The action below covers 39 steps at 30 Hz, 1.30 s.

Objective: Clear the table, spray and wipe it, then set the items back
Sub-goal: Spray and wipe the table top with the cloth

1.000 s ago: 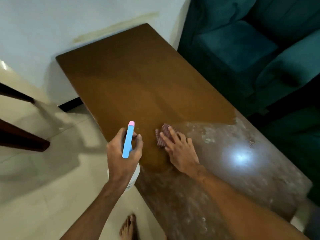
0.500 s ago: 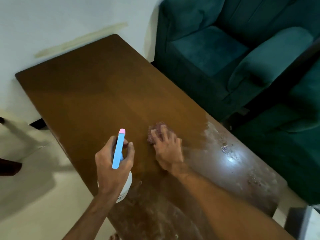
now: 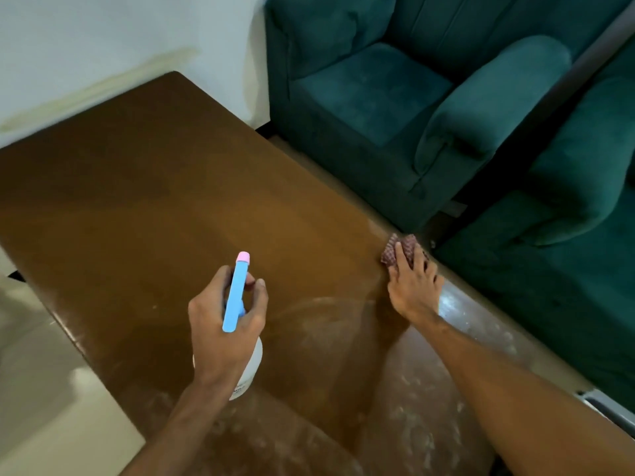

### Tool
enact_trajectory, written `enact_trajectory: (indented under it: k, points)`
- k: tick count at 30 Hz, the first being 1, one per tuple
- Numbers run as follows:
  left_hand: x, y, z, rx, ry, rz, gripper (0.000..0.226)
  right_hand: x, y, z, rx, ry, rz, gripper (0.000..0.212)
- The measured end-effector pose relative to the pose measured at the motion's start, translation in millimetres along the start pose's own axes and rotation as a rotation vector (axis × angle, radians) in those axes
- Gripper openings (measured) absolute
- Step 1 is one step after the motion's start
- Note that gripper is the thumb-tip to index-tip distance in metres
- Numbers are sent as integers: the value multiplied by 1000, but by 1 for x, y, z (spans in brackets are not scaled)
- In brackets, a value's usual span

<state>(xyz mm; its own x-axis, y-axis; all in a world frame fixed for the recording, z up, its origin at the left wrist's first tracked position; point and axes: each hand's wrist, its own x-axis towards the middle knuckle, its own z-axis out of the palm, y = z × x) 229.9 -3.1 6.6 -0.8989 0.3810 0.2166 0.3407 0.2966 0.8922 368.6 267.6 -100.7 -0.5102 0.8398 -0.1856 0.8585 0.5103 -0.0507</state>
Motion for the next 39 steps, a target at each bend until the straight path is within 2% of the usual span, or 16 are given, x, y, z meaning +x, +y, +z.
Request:
enact_trajectory:
  k: [5, 10, 13, 15, 20, 25, 27, 34, 37, 39]
  points:
    - [1, 8, 23, -6, -19, 8, 11, -8, -14, 1, 25, -10, 75, 57]
    - [1, 12, 38, 13, -38, 33, 13, -9, -85, 0, 43, -51, -315, 55]
    - [-1, 14, 41, -1, -49, 60, 18, 17, -104, -5, -9, -84, -421, 55]
    - [0, 13, 39, 11, -60, 87, 16, 32, -97, -8, -65, -69, -390, 55]
    - [-2, 9, 29, 25, -44, 60, 11, 31, -52, -4, -19, -2, -128, 55]
    - [-11, 4, 1, 23, 4, -23, 11, -30, -73, 8, 4, -24, -164, 56]
    - [-16, -1, -17, 34, 35, -59, 14, -65, -108, 12, 7, -67, -253, 56]
    - [-35, -30, -107, 166, 217, -129, 13, -208, -228, 46, 46, -180, -769, 69]
    - [-43, -42, -140, 207, 295, -147, 14, -238, -243, 56, -2, -203, -1039, 67]
    - [-51, -47, -154, 235, 330, -158, 15, -225, -236, 58, -69, -138, -1208, 66]
